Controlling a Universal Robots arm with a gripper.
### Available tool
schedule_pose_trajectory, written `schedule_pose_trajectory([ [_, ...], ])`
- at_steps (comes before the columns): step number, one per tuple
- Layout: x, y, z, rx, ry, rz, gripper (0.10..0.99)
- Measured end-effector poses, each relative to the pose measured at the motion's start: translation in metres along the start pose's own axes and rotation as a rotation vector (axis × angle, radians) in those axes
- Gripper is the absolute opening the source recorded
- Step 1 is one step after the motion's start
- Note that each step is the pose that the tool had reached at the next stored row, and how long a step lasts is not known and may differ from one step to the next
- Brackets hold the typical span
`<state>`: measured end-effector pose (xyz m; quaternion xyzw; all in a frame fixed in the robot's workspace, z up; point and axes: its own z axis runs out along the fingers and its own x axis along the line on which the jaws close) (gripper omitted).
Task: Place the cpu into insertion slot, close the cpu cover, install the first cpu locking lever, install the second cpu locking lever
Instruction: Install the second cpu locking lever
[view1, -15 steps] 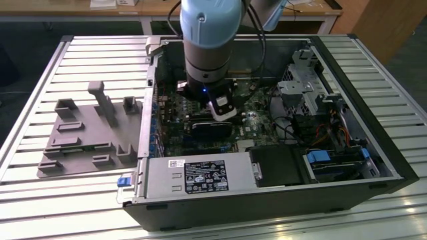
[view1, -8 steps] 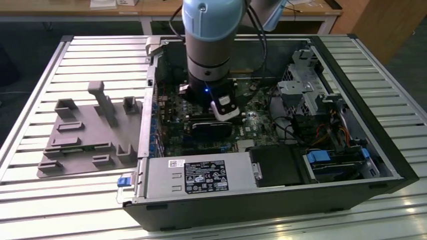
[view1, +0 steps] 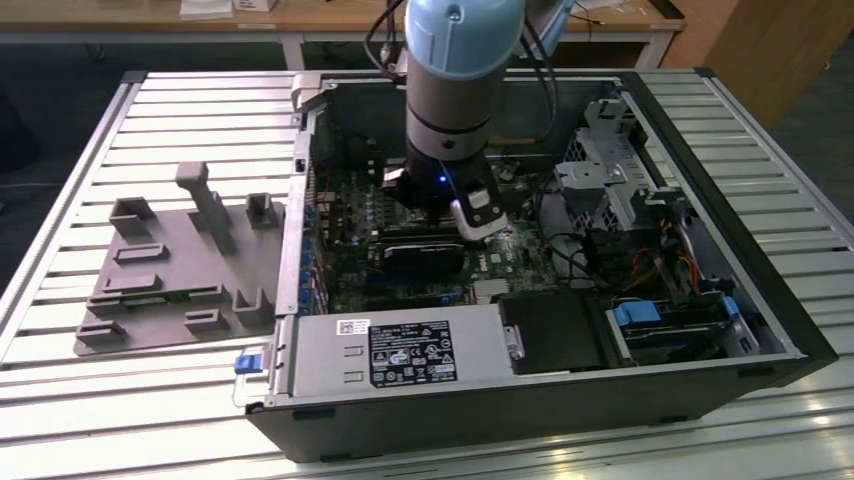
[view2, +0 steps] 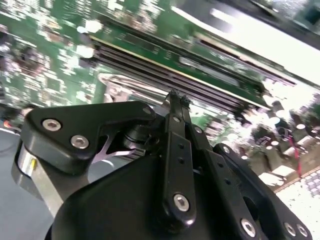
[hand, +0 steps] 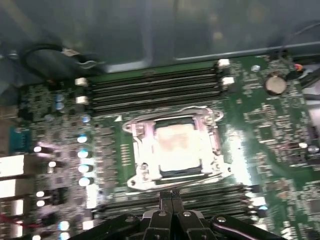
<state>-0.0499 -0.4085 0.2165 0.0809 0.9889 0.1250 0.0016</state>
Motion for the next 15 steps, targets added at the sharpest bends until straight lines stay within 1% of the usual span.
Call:
schedule_pose_trajectory([
  [2,-0.0044,0.0015,0.0003,0.002,-0.0004,0.0,0.102],
  [4,-0.0055,0.0033,0.0008,0.005,-0.0008,0.0,0.102],
  [6,-0.0056,0.0065,0.0015,0.01,-0.0017,0.0,0.102],
  [12,-0.0036,0.0221,0.0056,0.054,-0.0088,-0.001,0.102],
  [15,-0.0025,0.03,0.0077,0.079,-0.0128,-0.002,0.102],
])
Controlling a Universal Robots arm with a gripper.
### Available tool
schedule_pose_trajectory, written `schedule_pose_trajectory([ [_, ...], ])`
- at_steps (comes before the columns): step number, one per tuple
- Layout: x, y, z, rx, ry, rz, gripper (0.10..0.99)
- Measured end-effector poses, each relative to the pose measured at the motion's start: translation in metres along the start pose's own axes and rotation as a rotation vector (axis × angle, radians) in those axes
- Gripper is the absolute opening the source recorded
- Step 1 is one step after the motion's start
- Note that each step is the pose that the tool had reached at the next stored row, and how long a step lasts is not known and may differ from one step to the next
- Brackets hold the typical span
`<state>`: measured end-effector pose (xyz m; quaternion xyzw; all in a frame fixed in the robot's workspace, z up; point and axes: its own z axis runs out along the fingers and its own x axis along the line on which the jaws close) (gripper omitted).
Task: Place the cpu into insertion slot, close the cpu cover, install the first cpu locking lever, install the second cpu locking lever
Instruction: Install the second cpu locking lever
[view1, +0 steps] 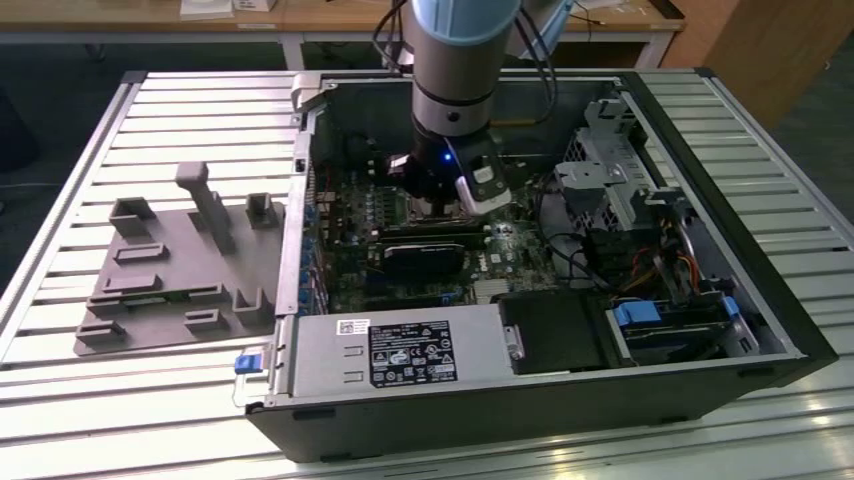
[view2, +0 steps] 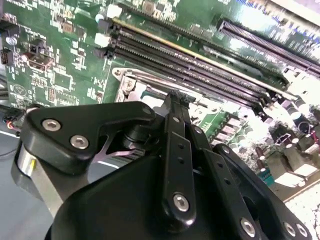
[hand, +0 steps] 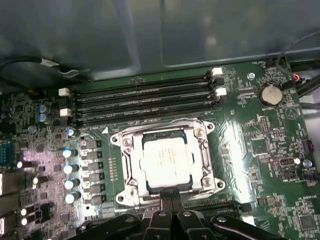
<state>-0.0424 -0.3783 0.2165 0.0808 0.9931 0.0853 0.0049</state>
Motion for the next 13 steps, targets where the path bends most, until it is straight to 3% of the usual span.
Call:
schedule_pose_trajectory([
  [8,0.0011,0.0192,0.0033,0.058,-0.0094,-0.001,0.102],
  [13,0.0026,0.0304,0.0052,0.073,-0.0118,-0.002,0.102],
])
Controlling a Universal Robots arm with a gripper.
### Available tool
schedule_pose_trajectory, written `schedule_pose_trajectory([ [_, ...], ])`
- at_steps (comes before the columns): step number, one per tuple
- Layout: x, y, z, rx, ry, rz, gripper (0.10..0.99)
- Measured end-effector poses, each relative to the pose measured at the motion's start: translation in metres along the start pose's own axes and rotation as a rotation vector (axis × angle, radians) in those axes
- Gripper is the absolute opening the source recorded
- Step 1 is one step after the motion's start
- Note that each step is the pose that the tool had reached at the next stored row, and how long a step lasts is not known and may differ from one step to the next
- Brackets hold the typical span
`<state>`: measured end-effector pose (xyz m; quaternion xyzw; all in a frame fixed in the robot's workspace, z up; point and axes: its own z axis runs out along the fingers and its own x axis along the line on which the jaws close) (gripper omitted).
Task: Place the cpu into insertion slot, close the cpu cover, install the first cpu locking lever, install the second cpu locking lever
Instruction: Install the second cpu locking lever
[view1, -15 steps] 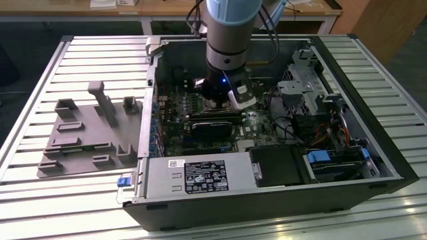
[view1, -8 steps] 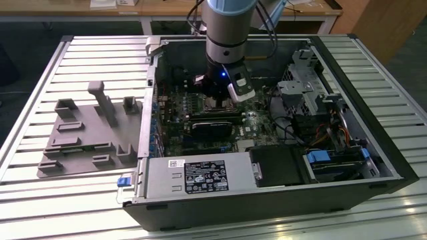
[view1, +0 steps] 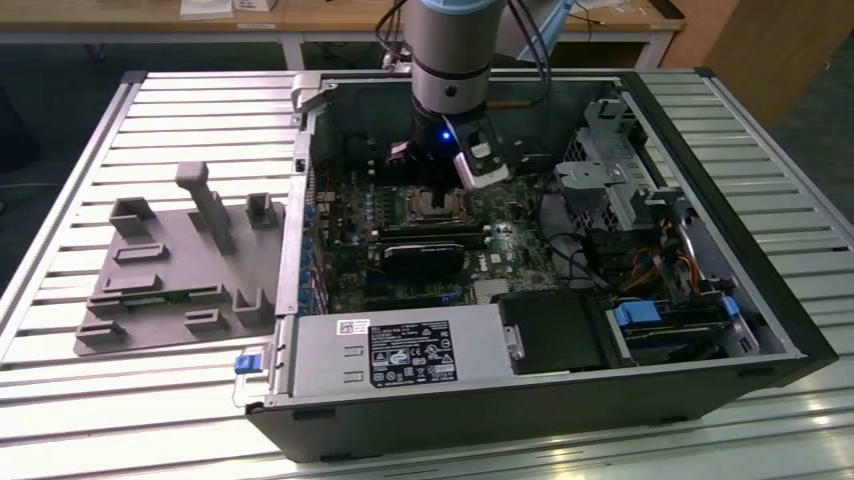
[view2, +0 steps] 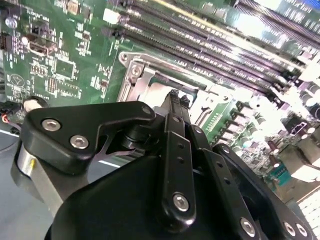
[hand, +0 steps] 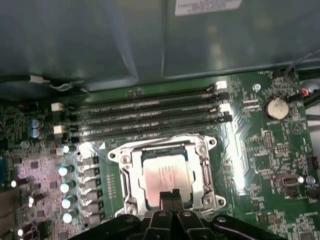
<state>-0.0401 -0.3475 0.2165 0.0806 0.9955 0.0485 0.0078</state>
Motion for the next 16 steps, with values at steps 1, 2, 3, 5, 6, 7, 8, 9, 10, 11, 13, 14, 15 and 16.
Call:
schedule_pose_trajectory([
  [1,0.0002,0.002,0.0002,0.002,-0.0003,0.0,0.102],
  [2,0.0005,0.0038,0.0004,0.003,-0.0005,0.0,0.102],
  [3,0.0007,0.0055,0.0006,0.004,-0.0005,0.0,0.102],
  [5,0.0011,0.0083,0.0009,0.004,-0.0007,0.0,0.102],
  [6,0.0012,0.0091,0.0009,0.005,-0.0008,0.0,0.102],
  [7,0.0013,0.0094,0.0009,0.006,-0.0011,0.0,0.102],
  [8,0.0013,0.0095,0.0002,0.007,-0.001,0.0,0.102],
  [9,0.0012,0.0097,-0.0012,0.008,-0.0011,0.0,0.102],
  [10,0.0012,0.01,-0.0033,0.008,-0.0012,0.0,0.102],
  [11,0.0012,0.0102,-0.0056,0.008,-0.0013,0.0,0.102],
  [13,0.0012,0.0106,-0.0097,0.009,-0.0015,0.0,0.102],
  [14,0.0012,0.0107,-0.0105,0.009,-0.0015,0.0,0.102],
  [15,0.0012,0.0107,-0.0104,0.009,-0.0015,0.0,0.102],
  [16,0.0012,0.0108,-0.0104,0.009,-0.0016,0.0,0.102],
])
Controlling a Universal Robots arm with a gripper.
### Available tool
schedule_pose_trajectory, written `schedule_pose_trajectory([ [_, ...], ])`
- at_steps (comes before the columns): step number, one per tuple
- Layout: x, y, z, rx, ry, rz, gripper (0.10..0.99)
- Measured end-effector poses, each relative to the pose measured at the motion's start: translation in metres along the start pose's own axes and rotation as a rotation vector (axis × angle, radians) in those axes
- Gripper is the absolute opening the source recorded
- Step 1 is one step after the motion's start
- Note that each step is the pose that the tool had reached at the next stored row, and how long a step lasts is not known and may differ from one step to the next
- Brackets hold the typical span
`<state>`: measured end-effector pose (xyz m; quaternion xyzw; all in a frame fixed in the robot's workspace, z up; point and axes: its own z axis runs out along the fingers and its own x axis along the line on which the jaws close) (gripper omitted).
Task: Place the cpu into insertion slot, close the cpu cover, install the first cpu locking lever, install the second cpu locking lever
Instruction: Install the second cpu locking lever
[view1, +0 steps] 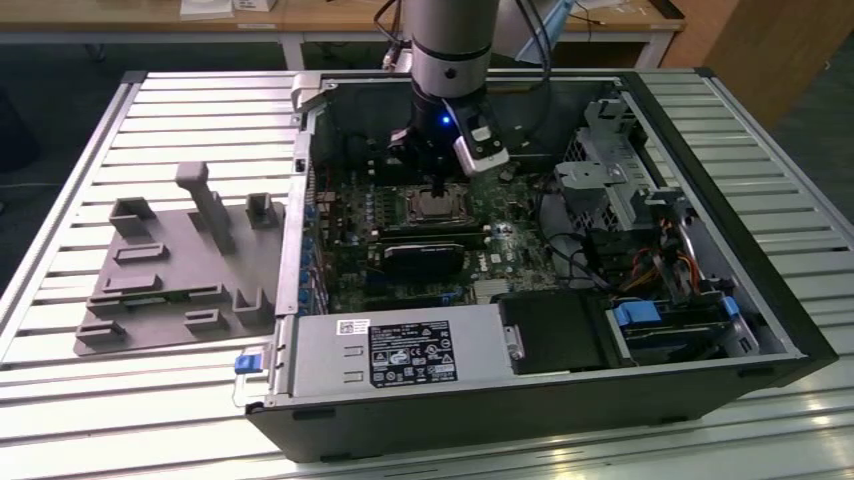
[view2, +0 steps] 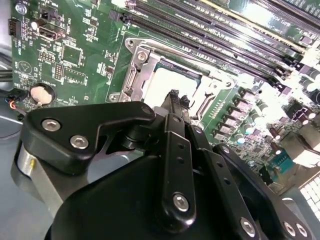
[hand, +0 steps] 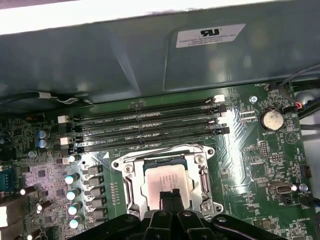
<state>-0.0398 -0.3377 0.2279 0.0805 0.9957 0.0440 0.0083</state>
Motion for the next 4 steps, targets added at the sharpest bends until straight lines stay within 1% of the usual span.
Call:
schedule_pose_trajectory([
  [4,0.0,0.0,-0.0007,0.0,0.0001,0.0,0.102],
])
